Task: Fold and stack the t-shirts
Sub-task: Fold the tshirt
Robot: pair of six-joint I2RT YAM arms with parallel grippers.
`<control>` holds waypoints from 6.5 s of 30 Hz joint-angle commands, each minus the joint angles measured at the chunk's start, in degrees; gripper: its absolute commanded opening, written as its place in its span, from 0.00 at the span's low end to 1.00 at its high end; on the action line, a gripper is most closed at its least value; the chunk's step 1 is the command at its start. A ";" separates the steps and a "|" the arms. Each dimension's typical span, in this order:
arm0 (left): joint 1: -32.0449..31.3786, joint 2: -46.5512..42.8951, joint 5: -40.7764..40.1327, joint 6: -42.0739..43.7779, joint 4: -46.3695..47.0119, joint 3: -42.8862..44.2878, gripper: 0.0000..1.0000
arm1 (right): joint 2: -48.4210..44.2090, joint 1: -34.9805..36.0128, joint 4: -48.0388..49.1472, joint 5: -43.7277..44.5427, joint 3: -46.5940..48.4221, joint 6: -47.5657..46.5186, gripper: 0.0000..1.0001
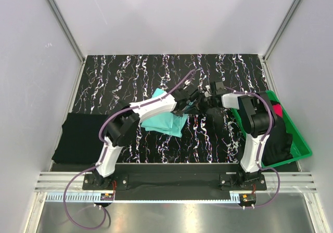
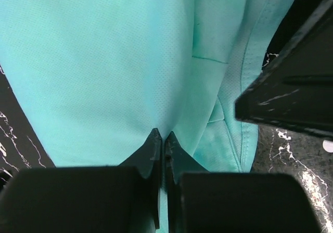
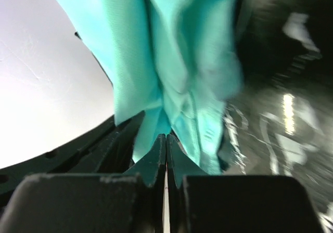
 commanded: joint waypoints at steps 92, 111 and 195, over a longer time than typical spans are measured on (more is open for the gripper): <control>1.50 -7.57 15.01 -9.67 3.09 -2.83 0.00 | -1.61 8.39 -2.88 20.21 -2.15 3.92 0.00; 1.50 -4.75 17.91 -11.34 4.93 -2.22 0.00 | -1.52 8.48 -2.88 20.21 -2.94 4.10 0.00; 4.84 -14.33 51.92 -22.86 42.03 -36.15 0.10 | 0.77 -0.14 -14.21 10.71 9.11 -6.80 0.02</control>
